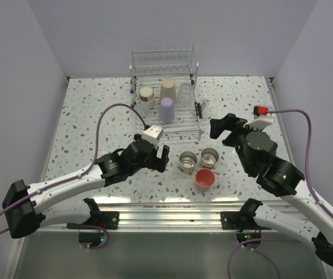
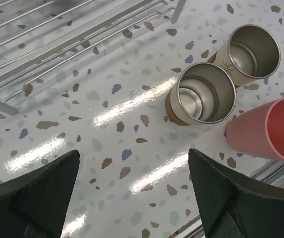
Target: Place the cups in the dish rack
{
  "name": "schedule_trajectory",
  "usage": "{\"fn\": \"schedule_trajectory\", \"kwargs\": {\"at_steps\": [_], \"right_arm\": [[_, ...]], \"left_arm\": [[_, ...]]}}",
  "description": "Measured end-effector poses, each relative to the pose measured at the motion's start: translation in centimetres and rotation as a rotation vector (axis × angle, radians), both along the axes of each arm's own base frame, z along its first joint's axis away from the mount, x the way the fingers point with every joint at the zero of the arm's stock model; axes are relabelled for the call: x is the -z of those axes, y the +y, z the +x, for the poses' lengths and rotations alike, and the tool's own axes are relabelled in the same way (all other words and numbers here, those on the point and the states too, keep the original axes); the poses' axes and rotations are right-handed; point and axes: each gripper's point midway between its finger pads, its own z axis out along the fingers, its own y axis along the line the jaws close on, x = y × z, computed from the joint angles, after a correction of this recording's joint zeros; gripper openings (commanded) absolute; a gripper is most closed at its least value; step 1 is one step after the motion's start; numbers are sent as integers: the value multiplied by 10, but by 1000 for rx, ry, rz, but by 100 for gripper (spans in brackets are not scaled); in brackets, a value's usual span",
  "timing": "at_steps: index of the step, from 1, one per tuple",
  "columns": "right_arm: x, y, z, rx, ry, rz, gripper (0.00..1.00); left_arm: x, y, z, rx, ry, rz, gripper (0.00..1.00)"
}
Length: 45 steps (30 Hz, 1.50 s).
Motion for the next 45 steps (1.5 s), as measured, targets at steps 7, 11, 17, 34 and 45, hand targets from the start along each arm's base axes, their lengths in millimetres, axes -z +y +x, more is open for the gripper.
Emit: {"fn": "schedule_trajectory", "kwargs": {"at_steps": [7, 11, 17, 34, 45], "right_arm": [[20, -7, -16, -28, 56, 12, 97], [34, -5, -20, -45, 92, 5, 96], [47, -8, -26, -51, 121, 5, 96], [46, -17, -34, -46, 117, 22, 96], [50, 29, -39, -243, 90, 167, 98]], "left_arm": [[29, -50, 12, 41, 44, -5, 93], [37, -70, 25, 39, 49, -6, 93], [50, -93, 38, 36, 62, -8, 73], [93, -103, 40, 30, 142, 57, 0], [13, -45, 51, -75, 35, -66, 0]]}}
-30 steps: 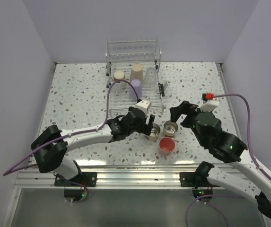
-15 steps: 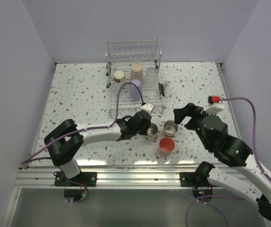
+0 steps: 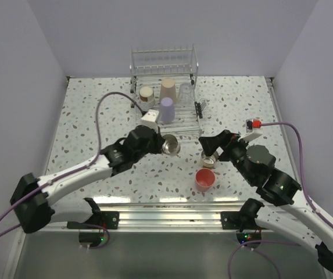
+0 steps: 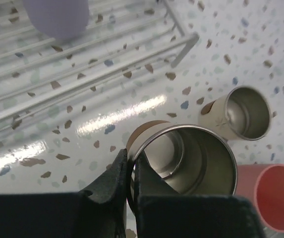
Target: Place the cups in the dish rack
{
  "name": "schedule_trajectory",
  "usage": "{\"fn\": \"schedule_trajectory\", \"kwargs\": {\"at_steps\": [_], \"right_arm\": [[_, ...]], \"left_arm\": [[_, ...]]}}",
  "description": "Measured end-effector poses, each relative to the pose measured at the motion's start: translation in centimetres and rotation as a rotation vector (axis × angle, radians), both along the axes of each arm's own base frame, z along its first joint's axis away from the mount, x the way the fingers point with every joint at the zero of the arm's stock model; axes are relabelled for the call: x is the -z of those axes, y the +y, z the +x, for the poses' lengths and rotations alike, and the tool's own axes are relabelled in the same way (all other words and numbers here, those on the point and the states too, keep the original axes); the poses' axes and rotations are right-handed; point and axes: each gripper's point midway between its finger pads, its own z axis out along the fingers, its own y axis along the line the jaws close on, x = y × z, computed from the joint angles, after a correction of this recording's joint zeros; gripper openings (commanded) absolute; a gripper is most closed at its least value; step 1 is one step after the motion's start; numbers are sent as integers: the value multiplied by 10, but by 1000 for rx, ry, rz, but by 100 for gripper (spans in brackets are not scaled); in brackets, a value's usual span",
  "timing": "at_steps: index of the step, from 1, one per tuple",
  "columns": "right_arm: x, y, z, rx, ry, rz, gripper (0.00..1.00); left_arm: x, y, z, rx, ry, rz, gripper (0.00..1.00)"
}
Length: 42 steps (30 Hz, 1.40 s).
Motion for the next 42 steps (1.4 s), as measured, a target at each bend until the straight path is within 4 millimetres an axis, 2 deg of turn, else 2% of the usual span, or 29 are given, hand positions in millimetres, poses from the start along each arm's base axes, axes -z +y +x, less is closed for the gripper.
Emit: {"fn": "schedule_trajectory", "kwargs": {"at_steps": [3, 6, 8, 11, 14, 17, 20, 23, 26, 34, 42], "right_arm": [[-9, 11, 1, -26, -22, 90, 98], [-27, 23, 3, -48, -66, 224, 98], [-42, 33, 4, -73, -95, 332, 98], [-63, 50, 7, -115, -119, 509, 98], [-76, 68, 11, -163, -116, 658, 98], [-80, 88, 14, -208, -88, 741, 98], [-78, 108, 6, -259, -50, 749, 98], [-88, 123, -7, -316, -46, 775, 98], [-97, 130, -13, -348, -57, 811, 98], [-99, 151, -22, -397, -46, 826, 98], [-96, 162, -22, -402, -38, 822, 98]], "left_arm": [[-67, 33, -2, -31, -133, -192, 0], [-122, 48, -19, 4, -267, -371, 0], [-148, 54, -35, 51, -339, -473, 0], [-168, 62, -55, 98, -415, -591, 0], [-174, 71, -70, 124, -471, -685, 0], [-181, 77, -79, 137, -520, -756, 0], [-194, 78, -82, 149, -559, -817, 0], [-205, 78, -85, 166, -590, -870, 0], [-209, 78, -88, 174, -610, -916, 0], [-202, 80, -88, 164, -620, -999, 0], [-216, 89, -89, 140, -662, -1057, 0]]}}
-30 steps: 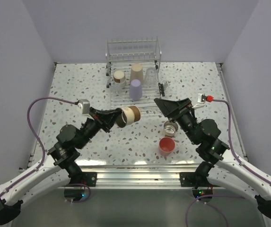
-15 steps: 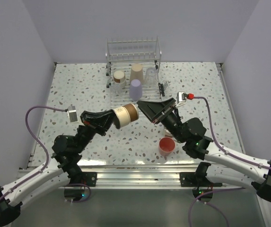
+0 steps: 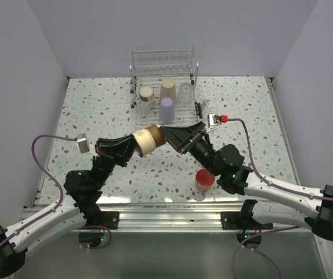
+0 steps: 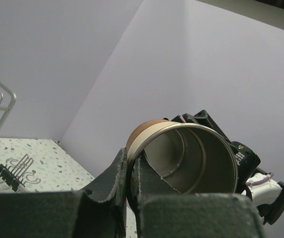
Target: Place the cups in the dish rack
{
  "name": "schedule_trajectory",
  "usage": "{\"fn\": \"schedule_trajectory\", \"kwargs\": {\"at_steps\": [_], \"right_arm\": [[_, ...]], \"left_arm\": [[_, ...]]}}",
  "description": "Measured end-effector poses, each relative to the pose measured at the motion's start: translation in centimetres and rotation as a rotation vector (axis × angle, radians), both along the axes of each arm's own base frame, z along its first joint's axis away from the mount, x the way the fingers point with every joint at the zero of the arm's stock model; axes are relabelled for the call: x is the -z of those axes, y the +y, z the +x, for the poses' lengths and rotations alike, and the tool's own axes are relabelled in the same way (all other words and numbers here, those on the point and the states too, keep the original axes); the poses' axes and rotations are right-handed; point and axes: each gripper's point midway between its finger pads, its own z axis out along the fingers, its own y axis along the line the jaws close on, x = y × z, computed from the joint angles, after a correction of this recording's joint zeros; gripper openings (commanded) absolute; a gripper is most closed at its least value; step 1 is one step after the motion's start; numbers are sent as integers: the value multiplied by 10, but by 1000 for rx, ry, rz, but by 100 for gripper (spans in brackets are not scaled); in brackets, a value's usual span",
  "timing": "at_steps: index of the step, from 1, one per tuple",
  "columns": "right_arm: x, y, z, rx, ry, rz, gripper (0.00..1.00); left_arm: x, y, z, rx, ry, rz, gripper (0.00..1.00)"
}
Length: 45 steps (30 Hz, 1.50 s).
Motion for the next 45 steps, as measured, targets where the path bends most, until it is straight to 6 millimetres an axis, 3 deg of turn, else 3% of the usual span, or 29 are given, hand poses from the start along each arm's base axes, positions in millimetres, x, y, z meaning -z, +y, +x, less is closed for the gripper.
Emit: {"fn": "schedule_trajectory", "kwargs": {"at_steps": [6, 18, 21, 25, 27, 28, 31, 32, 36, 37, 40, 45], "right_arm": [[4, 9, 1, -9, 1, 1, 98], [-17, 31, -21, -100, -55, 84, 94], [-19, 36, -23, -110, -63, 88, 82], [-20, 40, -25, -121, -76, 91, 50], [-21, 41, -26, -123, -79, 95, 40], [-22, 41, -26, -123, -81, 95, 28], [-21, 42, -25, -122, -81, 93, 12], [-21, 43, -25, -121, -82, 91, 0], [-22, 42, -21, -94, -90, 79, 0], [-23, 43, -21, -91, -98, 68, 0], [-23, 43, -21, -71, -123, 5, 0], [-29, 19, -9, 58, -163, -109, 0]], "left_arm": [[-5, 4, -1, -7, -6, -24, 0], [-12, 9, -1, -18, -24, -76, 0], [-15, 11, -2, -16, -25, -92, 0], [-20, 15, -5, -14, -35, -112, 0], [-21, 16, -6, -14, -38, -117, 0], [-21, 16, -6, -16, -39, -119, 0], [-20, 17, -5, -19, -35, -118, 0], [-19, 17, -5, -21, -32, -117, 3], [-20, 13, 6, -52, 18, -72, 31], [-21, 10, 12, -61, 49, -45, 48], [-17, -2, 29, -95, 141, 65, 68], [1, -8, 44, -142, 297, 226, 86]]}}
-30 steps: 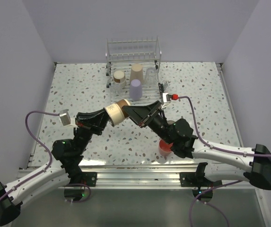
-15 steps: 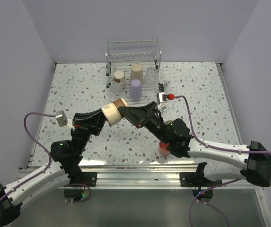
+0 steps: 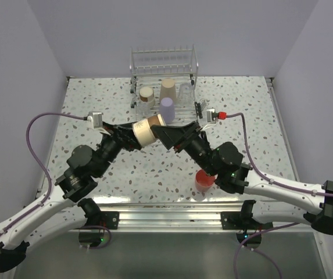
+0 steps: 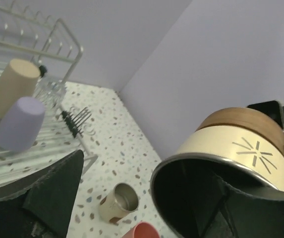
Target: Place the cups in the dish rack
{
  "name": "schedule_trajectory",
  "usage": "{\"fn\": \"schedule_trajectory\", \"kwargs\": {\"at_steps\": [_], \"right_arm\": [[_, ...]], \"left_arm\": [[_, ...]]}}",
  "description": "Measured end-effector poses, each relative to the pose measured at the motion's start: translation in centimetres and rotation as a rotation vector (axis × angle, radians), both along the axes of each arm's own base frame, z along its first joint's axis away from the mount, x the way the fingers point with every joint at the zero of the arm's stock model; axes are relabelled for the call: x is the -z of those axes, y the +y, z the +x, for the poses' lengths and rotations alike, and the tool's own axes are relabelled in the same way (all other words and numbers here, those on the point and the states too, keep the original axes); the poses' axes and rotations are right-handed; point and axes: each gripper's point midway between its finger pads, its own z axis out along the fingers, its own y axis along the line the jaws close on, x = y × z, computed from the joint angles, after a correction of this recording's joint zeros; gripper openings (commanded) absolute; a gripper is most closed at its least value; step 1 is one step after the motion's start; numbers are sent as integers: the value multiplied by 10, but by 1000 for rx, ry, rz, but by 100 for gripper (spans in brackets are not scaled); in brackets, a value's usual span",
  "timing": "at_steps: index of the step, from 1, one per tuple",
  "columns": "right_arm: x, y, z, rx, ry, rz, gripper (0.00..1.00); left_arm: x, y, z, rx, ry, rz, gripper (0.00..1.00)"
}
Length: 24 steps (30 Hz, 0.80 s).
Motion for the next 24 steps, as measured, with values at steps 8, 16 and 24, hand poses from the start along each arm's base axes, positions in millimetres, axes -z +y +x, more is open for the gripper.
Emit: {"fn": "schedule_trajectory", "kwargs": {"at_steps": [8, 16, 24], "right_arm": [[11, -37, 46, 282, -53, -273, 0], [16, -72, 133, 569, -38, -566, 0], [93, -95, 246, 729, 84, -937, 0]], "left_arm": [[62, 29, 0, -114, 246, 278, 100], [110, 65, -16, -176, 383, 521, 100], [137, 81, -17, -208, 408, 683, 100]]}}
